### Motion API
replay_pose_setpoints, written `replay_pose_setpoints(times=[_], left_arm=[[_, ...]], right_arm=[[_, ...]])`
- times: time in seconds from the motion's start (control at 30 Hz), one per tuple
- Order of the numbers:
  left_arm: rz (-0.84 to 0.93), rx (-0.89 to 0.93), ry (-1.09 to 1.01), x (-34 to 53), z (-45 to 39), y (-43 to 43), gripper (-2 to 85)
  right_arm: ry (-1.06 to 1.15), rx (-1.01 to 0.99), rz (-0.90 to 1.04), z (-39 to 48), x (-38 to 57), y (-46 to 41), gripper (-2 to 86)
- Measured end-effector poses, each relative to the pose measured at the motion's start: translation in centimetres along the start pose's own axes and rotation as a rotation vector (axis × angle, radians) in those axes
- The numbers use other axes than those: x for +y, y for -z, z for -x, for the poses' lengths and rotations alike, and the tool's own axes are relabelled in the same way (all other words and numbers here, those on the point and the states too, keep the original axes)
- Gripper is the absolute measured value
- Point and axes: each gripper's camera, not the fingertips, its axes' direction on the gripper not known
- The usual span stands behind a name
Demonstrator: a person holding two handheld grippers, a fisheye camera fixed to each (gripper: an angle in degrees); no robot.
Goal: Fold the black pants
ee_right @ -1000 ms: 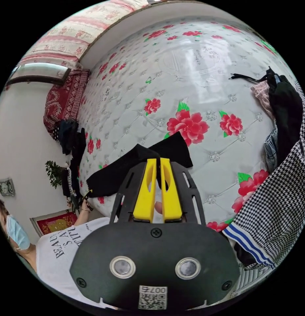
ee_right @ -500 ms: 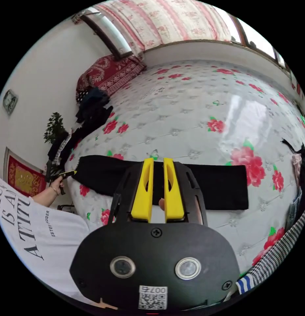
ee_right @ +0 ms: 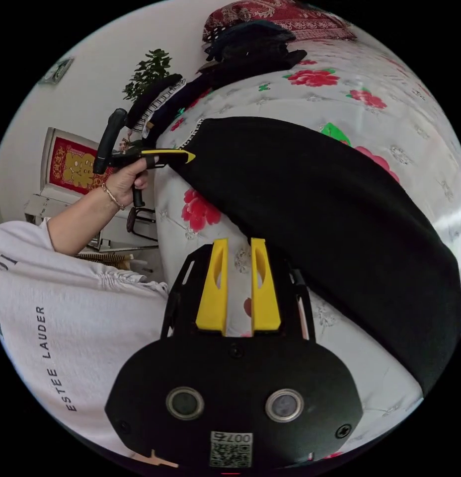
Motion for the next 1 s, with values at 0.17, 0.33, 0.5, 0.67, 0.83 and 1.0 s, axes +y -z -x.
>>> replay_pose_setpoints(times=[0.17, 0.33, 0.5, 0.67, 0.83, 1.0], left_arm=[[-0.019, 0.049, -0.006, 0.2, 0.9, 0.3, -1.0], [-0.015, 0.074, -0.006, -0.2, 1.6, 0.5, -1.0], [-0.029, 0.068, -0.009, -0.1, 1.7, 0.8, -1.0], [-0.029, 0.039, -0.048, -0.4, 2.2, 1.3, -1.0], [-0.029, 0.006, -0.040, -0.3, 3.7, 1.7, -1.0], [-0.028, -0.022, 0.011, 0.7, 5.5, 2.3, -1.0]], right_arm=[[-0.009, 0.121, -0.072, 1.6, -0.2, 0.3, 4.8], [0.028, 0.160, -0.123, 3.1, 1.4, 1.2, 4.9], [0.009, 0.174, -0.095, 2.6, 0.5, -0.1, 3.8], [0.011, 0.176, -0.039, 2.3, 0.1, -0.7, 1.5], [0.076, 0.138, -0.063, 3.1, 3.6, 0.5, 0.0], [0.006, 0.084, -0.047, 1.7, 5.3, 2.4, -0.1]])
